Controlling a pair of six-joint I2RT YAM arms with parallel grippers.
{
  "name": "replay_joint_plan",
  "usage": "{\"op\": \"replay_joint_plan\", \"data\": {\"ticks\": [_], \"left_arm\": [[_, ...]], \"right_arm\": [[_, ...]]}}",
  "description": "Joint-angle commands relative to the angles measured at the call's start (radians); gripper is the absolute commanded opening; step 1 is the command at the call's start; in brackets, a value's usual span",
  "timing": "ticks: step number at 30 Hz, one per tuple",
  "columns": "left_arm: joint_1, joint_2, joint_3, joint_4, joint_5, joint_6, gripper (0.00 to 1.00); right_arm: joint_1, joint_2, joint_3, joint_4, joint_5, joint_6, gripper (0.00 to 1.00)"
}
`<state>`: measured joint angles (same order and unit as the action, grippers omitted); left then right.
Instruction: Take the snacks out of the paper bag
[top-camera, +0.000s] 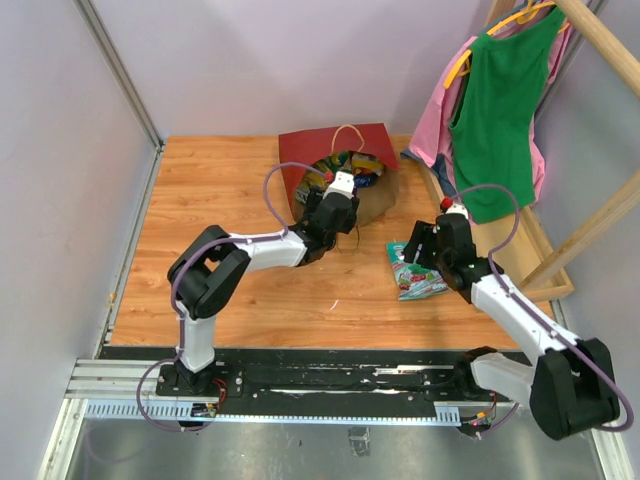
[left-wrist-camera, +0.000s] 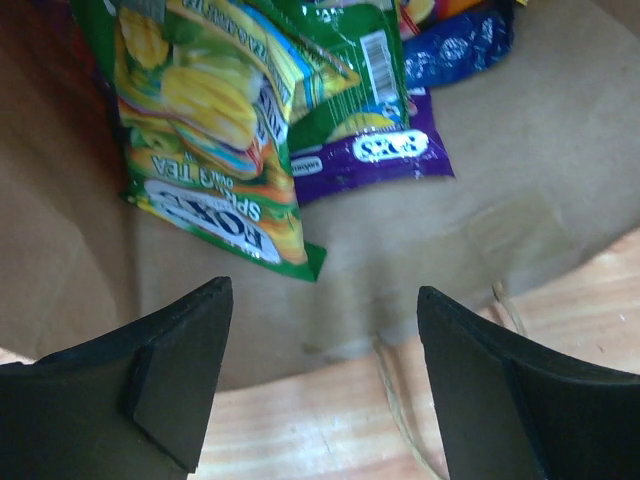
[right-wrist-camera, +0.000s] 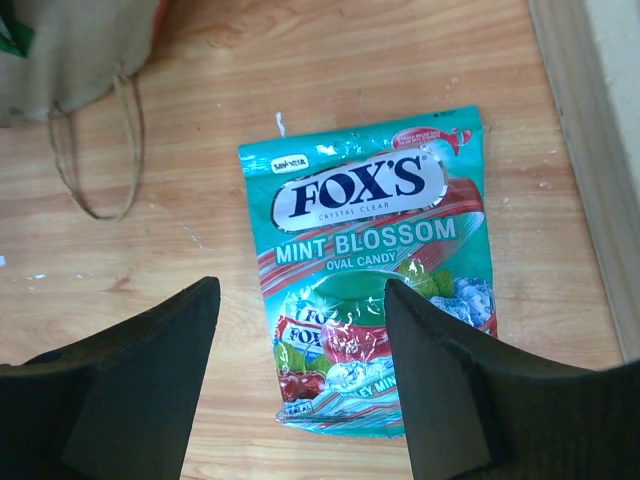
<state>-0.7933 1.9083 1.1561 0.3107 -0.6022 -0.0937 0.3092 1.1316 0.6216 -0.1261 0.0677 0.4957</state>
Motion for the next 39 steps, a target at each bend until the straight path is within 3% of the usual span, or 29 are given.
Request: {"op": "replay_joint_plan", "data": {"ticks": [1,9,21,24,27,30,33,39], "left_arm": [[-0.003,0.075,0.098,0.053,-0.140,0.116,0.77],[0.021,0.240,0.271,-0.020,-0.162,0.142,0.75],[0.095,0.312,0.382,-0.110,-0.108,0.098,0.69],[0.095,0.293,0.376,-0.112,-0.068,0.101,0.59],[0.097,0.281,0.373,-0.114,-0.044,0.107,0.43],[0.106,0.283,0.380,-0.122,-0.012,0.104,0.20],[0.114,0.287,0.391,-0.147,0.007,0.094,0.01],[0.114,0.236,0.358,-0.150,0.048,0.079,0.01]], "right_arm": [[-0.014,-0.072,-0.029,-0.005,0.017,-0.026,0.68],[-0.014,-0.119,-0.019,-0.033,-0.017,-0.040,0.68],[-0.014,-0.175,0.009,-0.066,-0.068,-0.066,0.67],[-0.014,-0.217,0.032,-0.058,-0.110,-0.037,0.69],[-0.013,-0.271,0.093,-0.044,-0.183,-0.005,0.85],[-0.014,-0.318,0.170,-0.040,-0.215,0.034,1.00],[-0.015,-0.350,0.231,-0.010,-0.219,0.087,0.99],[-0.014,-0.337,0.298,0.047,-0.235,0.188,0.99]]}}
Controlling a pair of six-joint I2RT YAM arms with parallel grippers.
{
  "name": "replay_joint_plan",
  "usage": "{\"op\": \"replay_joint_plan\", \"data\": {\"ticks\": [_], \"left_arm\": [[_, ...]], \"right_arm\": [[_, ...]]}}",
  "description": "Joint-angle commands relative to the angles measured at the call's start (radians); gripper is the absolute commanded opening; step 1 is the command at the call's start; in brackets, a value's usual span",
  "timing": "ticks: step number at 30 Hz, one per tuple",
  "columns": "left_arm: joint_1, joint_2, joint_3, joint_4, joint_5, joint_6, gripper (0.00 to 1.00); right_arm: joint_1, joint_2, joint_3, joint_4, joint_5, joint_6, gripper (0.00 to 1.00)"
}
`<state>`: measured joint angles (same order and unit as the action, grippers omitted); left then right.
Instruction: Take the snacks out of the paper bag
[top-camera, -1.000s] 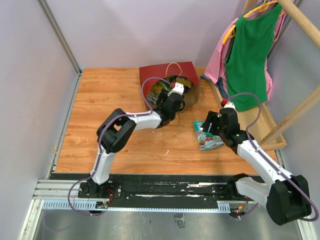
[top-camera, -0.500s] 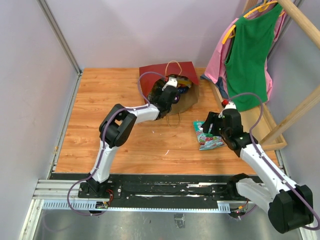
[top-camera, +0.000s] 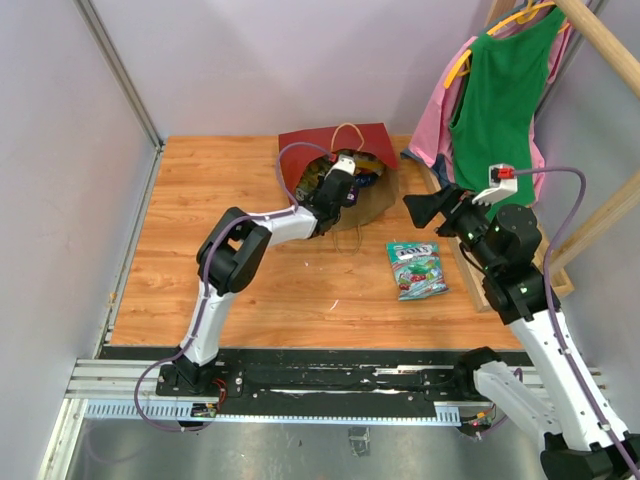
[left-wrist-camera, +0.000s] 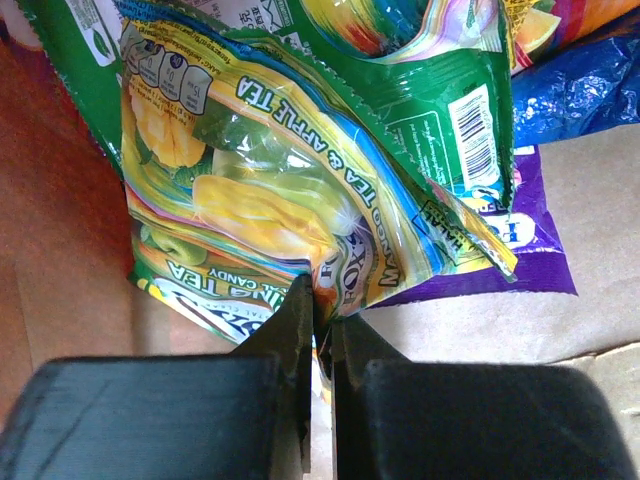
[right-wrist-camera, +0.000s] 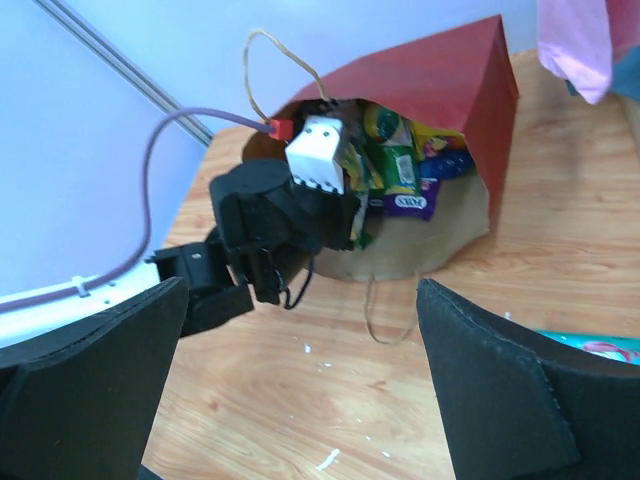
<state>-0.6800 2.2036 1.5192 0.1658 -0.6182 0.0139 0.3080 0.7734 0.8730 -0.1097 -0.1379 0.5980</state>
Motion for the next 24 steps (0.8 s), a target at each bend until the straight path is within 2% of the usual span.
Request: {"op": "replay_joint_plan", "data": {"ticks": [1,14,24], "left_arm": [[0.002,-0.071,-0.014,-0.005,0.077,-0.035,0.01],[-0.006,-0.232,-0.094,-0.013,0.171,-0.071,0.00],[-0.049,-0.331,-0.141,-0.011,0.188,-0.053,0.00]], "right_arm": [[-0.013,0.031,0.060,0.024,-0.031,0.091,0.98],[-0.013,0.078,0.081,0.060,-0.075,0.111,0.99],[-0.013,0.065,0.075,0.078,-0.093,0.115,0.99]]}}
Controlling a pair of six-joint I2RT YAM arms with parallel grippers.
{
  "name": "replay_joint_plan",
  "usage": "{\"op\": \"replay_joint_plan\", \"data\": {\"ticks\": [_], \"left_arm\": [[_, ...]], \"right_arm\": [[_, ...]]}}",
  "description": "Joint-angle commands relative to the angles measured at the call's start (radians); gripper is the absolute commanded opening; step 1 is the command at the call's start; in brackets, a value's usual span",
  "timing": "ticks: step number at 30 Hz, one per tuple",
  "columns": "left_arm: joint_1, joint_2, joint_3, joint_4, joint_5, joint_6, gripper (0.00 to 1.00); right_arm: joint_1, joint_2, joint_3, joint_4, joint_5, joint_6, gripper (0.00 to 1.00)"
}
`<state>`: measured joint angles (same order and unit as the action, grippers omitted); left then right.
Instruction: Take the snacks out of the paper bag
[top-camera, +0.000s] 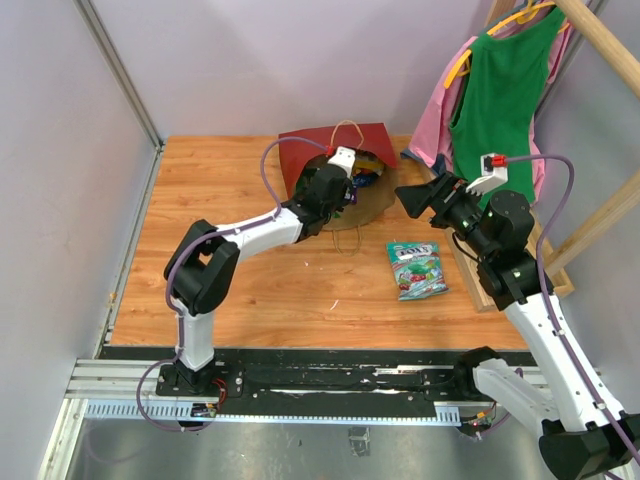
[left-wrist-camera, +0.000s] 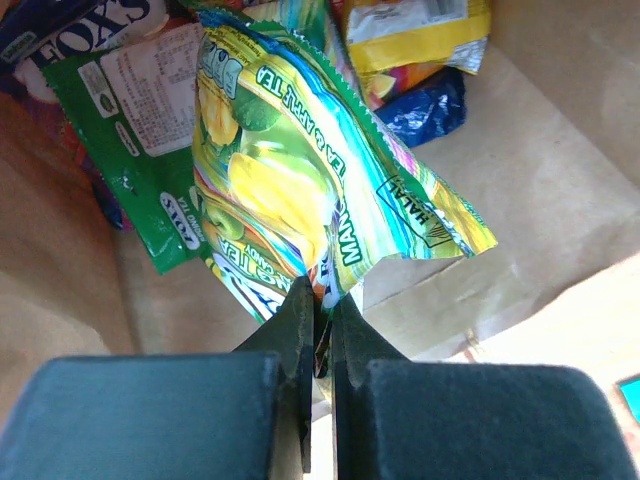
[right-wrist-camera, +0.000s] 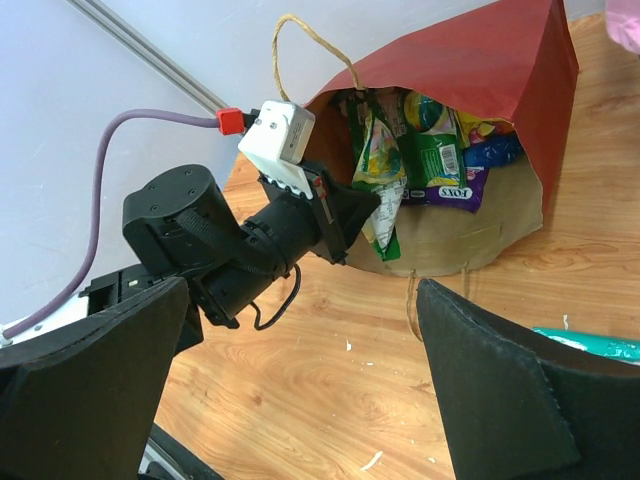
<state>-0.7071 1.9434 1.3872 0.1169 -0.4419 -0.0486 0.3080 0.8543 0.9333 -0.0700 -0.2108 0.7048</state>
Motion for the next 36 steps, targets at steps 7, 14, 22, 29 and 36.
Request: {"op": "replay_joint_plan", "data": {"ticks": [7,14,22,29,36], "left_arm": [[-0.037,-0.140,-0.056,0.039,0.045,-0.005,0.01],[-0.038,-0.217,-0.105,0.033,0.061,-0.017,0.01],[-0.038,-0.324,-0.164,0.022,0.095,-0.033,0.01],[-0.038,-0.432,-0.219,0.004,0.150,-0.037,0.01],[-0.038,-0.582,-0.293,-0.015,0.205,-0.060,0.01]], "right_arm": [[-0.013,-0.012,0.015,0.043,-0.045,0.005,0.99],[-0.011,-0.008,0.007,0.057,-0.060,0.005,0.99],[-0.010,0.009,0.012,0.069,-0.077,0.011,0.99],[0.000,0.011,0.013,0.076,-0.084,0.008,0.99],[0.014,0.019,0.018,0.082,-0.088,-0.001,0.99]]}}
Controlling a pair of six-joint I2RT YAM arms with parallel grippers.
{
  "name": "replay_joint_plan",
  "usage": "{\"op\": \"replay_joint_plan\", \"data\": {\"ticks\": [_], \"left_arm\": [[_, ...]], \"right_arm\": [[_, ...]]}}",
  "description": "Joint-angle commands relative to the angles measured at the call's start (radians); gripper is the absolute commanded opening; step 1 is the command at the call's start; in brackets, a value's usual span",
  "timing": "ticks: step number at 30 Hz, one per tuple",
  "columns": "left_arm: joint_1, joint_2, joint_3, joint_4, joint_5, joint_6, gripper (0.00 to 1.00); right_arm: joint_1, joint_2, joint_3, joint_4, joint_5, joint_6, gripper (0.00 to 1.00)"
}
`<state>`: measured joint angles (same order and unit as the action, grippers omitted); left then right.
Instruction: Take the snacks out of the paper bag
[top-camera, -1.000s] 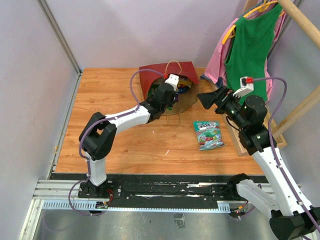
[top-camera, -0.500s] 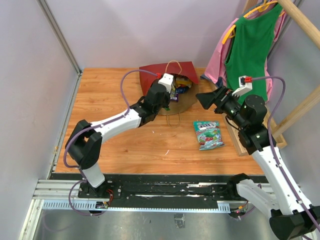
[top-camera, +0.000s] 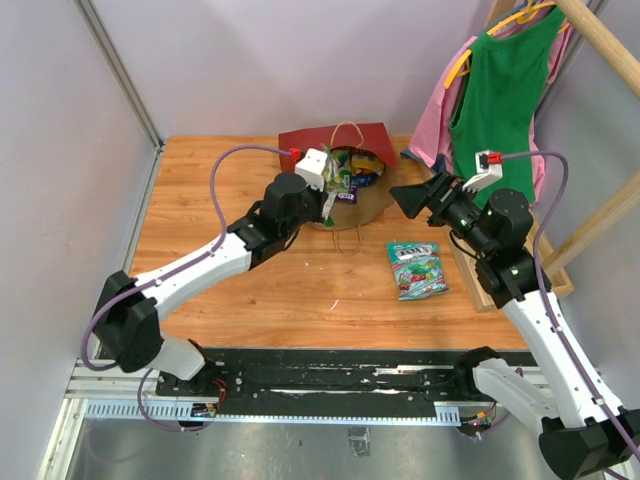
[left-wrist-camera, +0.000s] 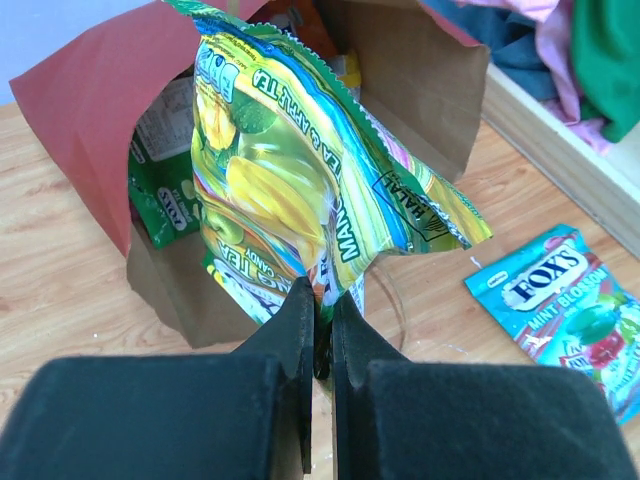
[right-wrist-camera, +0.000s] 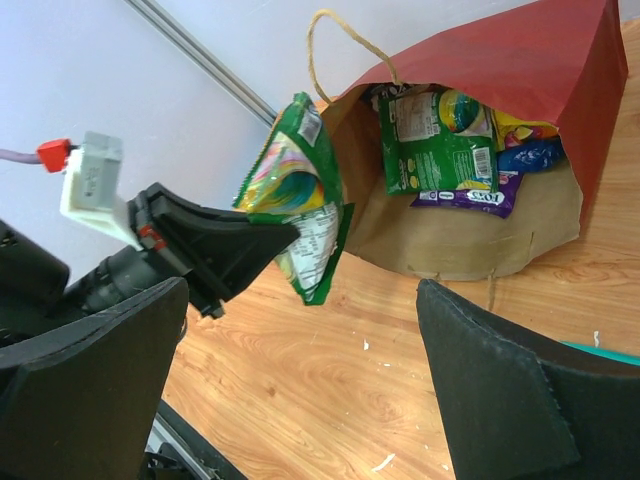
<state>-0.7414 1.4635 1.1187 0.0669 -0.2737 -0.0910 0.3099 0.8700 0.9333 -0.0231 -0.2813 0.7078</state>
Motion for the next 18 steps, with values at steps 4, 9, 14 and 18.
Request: {"op": "replay_joint_plan", "data": {"ticks": [4,9,14,18], "left_arm": [[-0.004,-0.185,-0.069,0.029,0.032,-0.031,0.01],[0.002,-0.262,-0.109,0.037,0.044,-0.050,0.00],[0.027,-0.307,-0.113,0.004,0.046,-0.081,0.01],[0.044,-0.366,-0.125,-0.015,0.054,-0.111,0.01]], "right_arm": [[0.022,0.010,0.024,0.037,-0.019,-0.005,0.99],[0.037,0.012,0.018,0.053,-0.019,-0.004,0.99],[0.040,0.014,0.025,0.046,-0.024,-0.007,0.99],[0.039,0.014,0.022,0.048,-0.027,-0.010,0.99]]}}
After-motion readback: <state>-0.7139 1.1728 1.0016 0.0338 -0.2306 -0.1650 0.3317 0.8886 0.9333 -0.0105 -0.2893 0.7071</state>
